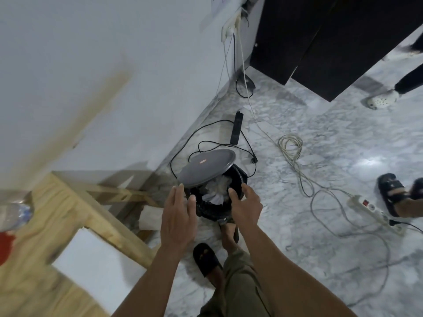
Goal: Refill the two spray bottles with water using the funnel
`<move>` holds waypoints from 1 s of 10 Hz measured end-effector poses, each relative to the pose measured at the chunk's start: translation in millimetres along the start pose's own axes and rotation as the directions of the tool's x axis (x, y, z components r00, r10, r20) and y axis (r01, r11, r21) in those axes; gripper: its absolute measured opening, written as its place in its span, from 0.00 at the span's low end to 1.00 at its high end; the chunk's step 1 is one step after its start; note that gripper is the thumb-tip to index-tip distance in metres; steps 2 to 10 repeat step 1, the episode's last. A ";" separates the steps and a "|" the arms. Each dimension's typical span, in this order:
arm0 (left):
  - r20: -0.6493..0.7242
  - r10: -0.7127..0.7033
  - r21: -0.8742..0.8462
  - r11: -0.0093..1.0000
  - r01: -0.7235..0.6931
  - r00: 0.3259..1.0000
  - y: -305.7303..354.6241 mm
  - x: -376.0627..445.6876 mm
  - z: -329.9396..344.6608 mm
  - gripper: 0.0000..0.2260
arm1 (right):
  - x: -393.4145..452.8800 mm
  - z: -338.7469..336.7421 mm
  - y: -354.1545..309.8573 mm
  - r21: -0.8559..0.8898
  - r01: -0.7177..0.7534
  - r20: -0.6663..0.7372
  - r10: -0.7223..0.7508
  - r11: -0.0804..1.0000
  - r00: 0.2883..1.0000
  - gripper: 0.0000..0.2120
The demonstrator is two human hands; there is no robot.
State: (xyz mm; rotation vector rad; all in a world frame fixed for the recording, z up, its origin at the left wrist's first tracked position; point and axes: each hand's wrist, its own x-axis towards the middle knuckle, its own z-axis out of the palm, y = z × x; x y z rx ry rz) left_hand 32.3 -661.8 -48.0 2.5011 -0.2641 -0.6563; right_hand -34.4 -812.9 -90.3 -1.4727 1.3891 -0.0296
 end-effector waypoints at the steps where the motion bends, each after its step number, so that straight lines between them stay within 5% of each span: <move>1: -0.017 0.032 -0.012 0.999 -0.032 0.999 6.5 -5.2 -8.0 0.28 | -9.4 -9.5 -9.6 0.023 0.008 -0.010 -0.008 1.000 1.000 0.26; 10: -0.017 0.032 -0.012 0.999 -0.032 0.999 6.5 -5.2 -8.0 0.28 | -9.4 -9.5 -9.6 0.023 0.008 -0.010 -0.008 1.000 1.000 0.26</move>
